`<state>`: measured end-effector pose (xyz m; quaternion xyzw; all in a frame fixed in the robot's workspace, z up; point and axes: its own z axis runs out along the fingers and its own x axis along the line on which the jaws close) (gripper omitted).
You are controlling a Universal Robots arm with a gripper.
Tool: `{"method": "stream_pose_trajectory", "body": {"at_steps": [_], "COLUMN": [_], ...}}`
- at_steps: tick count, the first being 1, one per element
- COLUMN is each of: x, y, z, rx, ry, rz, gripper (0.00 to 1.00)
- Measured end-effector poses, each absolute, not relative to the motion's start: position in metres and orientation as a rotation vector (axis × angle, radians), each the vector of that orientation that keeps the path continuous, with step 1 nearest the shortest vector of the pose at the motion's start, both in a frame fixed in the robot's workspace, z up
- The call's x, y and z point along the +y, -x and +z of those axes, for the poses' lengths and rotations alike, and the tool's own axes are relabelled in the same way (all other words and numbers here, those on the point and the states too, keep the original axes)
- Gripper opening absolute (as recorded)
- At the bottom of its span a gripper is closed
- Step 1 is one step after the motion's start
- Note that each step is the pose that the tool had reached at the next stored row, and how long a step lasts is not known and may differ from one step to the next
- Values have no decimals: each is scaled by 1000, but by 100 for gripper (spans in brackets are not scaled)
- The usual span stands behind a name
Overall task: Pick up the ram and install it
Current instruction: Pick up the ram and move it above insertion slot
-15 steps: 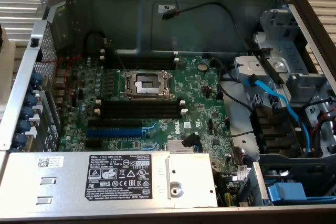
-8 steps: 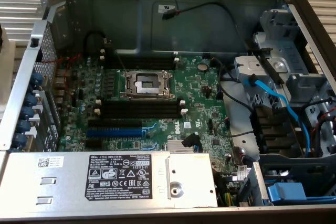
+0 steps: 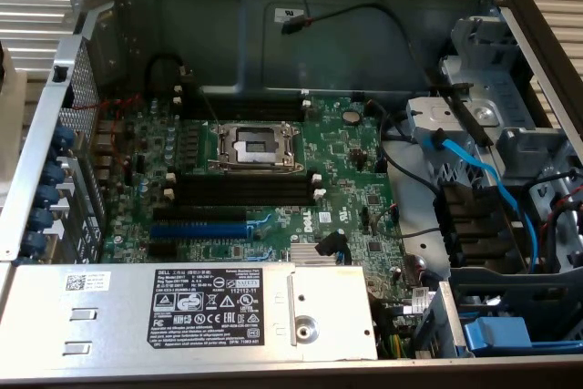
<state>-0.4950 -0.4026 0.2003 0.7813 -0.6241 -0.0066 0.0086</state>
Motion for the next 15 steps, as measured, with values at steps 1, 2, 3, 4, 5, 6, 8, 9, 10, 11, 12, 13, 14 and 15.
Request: {"method": "stream_pose_trajectory", "body": {"at_steps": [1, 2, 3, 4, 5, 6, 8, 9, 10, 11, 12, 13, 14, 15], "x": [-403, -403, -403, -403, -403, -403, -403, -403, -403, -403, -403, -403, -403, -403], "y": [495, 495, 495, 495, 495, 495, 495, 495, 495, 495, 495, 495, 495, 495], "z": [200, 200, 200, 200, 200, 200, 200, 200, 200, 200, 200, 200, 200, 200], "rx": [-1950, -1949, -1949, -1949, -1950, -1952, -1955, -1956, -1957, -1957, -1957, -1957, -1957, -1957], "ry": [-2441, -2441, -2440, -2440, -2442, -2443, -2447, -2448, -2449, -2449, -2449, -2449, -2449, -2449], "rz": [-19, -17, -15, -11, -7, -2, 8, 11, 13, 13, 13, 13, 13, 13], "gripper": [25, 25, 25, 25, 25, 25, 25, 25, 25, 25, 25, 25, 25, 25]}}
